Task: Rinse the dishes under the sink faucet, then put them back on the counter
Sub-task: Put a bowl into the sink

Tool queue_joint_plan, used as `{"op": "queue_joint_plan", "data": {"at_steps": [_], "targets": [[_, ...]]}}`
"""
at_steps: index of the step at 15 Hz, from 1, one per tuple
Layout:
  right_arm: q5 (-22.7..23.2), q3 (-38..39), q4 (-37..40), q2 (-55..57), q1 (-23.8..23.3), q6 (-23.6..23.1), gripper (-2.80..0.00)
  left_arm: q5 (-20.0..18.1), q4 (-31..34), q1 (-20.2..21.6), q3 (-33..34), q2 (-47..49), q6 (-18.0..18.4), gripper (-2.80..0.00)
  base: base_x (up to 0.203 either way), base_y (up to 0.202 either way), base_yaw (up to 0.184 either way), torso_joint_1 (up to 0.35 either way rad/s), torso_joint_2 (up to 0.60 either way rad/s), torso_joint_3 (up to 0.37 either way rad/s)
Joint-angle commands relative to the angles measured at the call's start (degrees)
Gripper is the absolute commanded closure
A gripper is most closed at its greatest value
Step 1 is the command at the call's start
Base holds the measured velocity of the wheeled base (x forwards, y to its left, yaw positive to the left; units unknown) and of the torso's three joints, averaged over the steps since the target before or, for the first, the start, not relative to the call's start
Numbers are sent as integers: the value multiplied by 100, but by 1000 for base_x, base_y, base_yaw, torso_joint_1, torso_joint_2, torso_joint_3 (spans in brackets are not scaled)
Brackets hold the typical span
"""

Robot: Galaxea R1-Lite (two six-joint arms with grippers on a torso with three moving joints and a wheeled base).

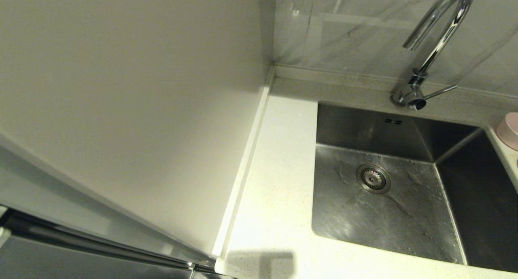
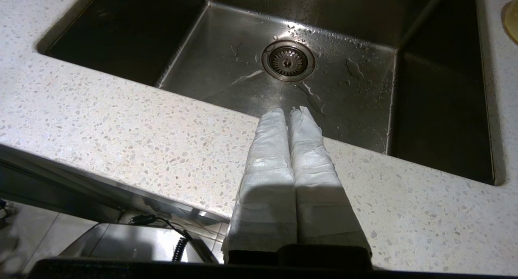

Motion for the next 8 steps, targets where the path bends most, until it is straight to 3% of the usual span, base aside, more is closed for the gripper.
{"op": "queue_joint_plan", "data": {"at_steps": [1,8], "targets": [[4,-6,-1,0,-2,0,0,0,-2,1,18,0,-1,0,0,0,0,0,0,0],[-170,-153,-102,0,-1,-22,0,0,-2,1,18,0,-1,0,0,0,0,0,0,0]]}}
